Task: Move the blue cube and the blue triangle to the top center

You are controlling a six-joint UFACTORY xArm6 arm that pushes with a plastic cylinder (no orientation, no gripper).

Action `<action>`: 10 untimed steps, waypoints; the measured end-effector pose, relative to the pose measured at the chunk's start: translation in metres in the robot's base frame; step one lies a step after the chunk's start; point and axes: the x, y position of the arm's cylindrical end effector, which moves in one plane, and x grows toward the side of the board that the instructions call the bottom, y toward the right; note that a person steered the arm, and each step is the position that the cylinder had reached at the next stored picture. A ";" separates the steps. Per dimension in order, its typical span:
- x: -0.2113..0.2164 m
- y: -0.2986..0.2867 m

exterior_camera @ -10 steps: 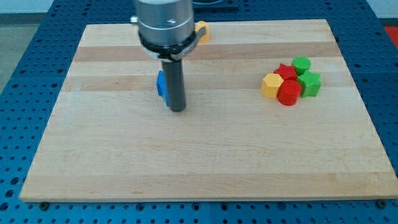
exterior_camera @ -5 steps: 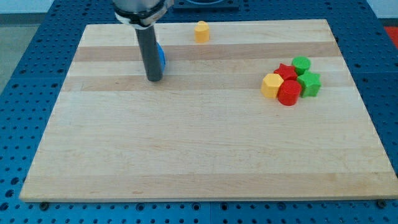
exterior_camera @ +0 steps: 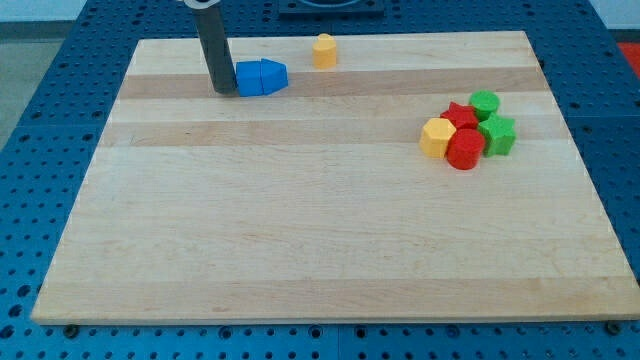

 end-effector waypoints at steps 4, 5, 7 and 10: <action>-0.002 0.043; -0.014 0.051; -0.032 0.064; -0.032 0.094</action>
